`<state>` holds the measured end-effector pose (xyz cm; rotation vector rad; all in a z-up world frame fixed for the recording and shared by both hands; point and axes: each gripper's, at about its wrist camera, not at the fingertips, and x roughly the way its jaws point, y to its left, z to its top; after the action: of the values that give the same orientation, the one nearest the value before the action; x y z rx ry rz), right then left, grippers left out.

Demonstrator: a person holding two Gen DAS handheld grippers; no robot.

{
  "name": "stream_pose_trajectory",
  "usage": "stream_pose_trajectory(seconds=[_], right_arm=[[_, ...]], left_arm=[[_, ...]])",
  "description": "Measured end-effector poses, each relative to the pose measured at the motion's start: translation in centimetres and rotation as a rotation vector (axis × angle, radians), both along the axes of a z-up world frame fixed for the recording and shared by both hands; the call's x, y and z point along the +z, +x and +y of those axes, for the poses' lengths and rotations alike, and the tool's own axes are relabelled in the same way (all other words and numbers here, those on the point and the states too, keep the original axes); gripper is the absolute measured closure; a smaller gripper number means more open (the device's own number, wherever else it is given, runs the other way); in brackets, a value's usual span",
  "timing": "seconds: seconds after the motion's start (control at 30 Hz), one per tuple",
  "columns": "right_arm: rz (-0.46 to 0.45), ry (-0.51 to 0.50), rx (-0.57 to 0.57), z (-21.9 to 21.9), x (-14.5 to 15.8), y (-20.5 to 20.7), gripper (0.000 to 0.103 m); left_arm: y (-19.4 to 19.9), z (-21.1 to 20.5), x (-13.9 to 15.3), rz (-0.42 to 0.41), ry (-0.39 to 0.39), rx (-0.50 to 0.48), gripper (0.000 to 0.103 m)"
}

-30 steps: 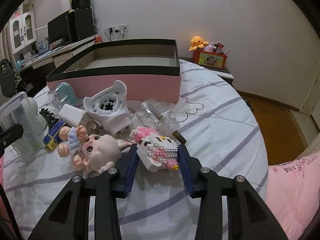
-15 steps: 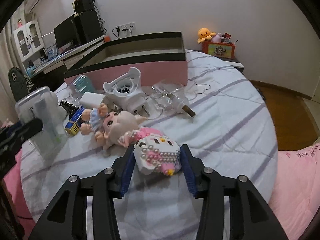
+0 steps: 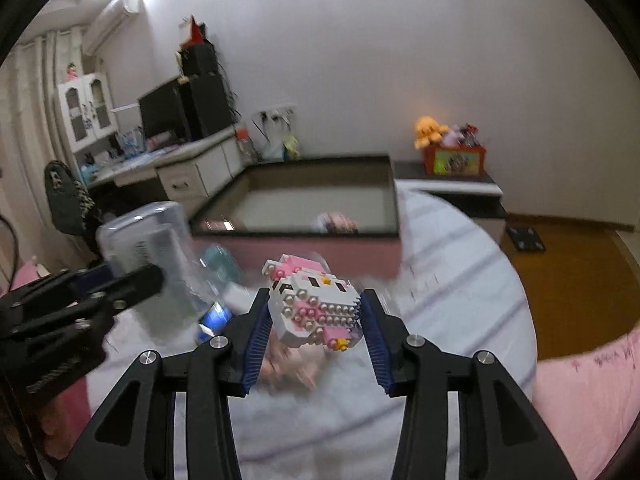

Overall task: Organize rigid objects
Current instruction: 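Lower the clear box and white block figure into the pink box and release, then withdraw both tools from the box back above the bed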

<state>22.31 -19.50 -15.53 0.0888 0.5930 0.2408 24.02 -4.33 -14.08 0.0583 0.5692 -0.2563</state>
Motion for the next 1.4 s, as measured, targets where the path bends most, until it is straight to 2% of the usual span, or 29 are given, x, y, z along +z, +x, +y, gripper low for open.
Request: stream_pose_trajectory(seconds=[0.13,0.27,0.33,0.43,0.53,0.6,0.7,0.73,0.87,0.9,0.97,1.03,1.1,1.2,1.27,1.4], right_arm=[[-0.03,0.018,0.054,0.8,2.3,3.4,0.058],[0.005,0.011,0.096,2.0,3.1,8.8,0.058],[0.031,-0.005,0.103,2.7,2.9,11.7,0.058],[0.1,-0.008,0.111,3.4,1.8,16.1,0.057],[0.207,0.024,0.133,3.9,-0.7,20.2,0.057],[0.262,0.028,0.133,4.3,-2.4,22.1,0.057],[0.301,0.031,0.132,4.8,-4.0,23.3,0.057],[0.311,0.031,0.131,4.9,-4.4,23.5,0.057],[0.338,0.038,0.09,4.1,-5.0,23.6,0.055],[0.326,0.05,0.086,3.6,-4.8,23.2,0.053],[0.286,0.037,0.056,3.0,-4.0,22.1,0.03],[0.236,0.023,0.032,2.3,-2.6,20.4,0.021],[0.187,0.041,0.039,1.9,-1.0,18.2,0.021],[0.083,0.013,0.038,1.9,1.7,14.0,0.02],[0.034,0.0,0.032,1.8,3.1,11.6,0.019],[-0.065,-0.014,0.02,1.9,5.4,5.8,0.018]], left_arm=[[4.9,0.1,1.7,0.019,-0.001,-0.034,0.07],[10.4,0.2,2.0,0.051,0.053,-0.021,0.07],[13.9,0.6,1.5,0.097,0.079,-0.01,0.07],[18.2,1.3,-0.2,0.167,0.098,-0.003,0.07],[21.1,2.0,-2.4,0.24,0.107,0.009,0.071],[22.3,2.5,-3.7,0.286,0.095,0.021,0.07],[22.9,2.4,-4.4,0.298,0.144,0.042,0.068],[22.9,2.5,-4.4,0.303,0.136,0.045,0.066],[22.1,3.6,-3.7,0.265,0.093,0.058,0.029],[21.4,3.9,-3.2,0.244,0.087,0.066,0.027],[19.6,4.5,-1.8,0.207,0.051,0.053,0.021],[17.5,4.9,-0.5,0.159,0.039,0.054,0.012],[15.3,5.1,0.9,0.105,0.048,0.068,0.008],[11.2,5.5,3.1,0.03,0.036,0.073,0.007],[8.4,5.7,4.4,-0.017,0.025,0.078,0.001],[2.6,6.1,6.3,-0.13,0.05,0.142,0.0]])
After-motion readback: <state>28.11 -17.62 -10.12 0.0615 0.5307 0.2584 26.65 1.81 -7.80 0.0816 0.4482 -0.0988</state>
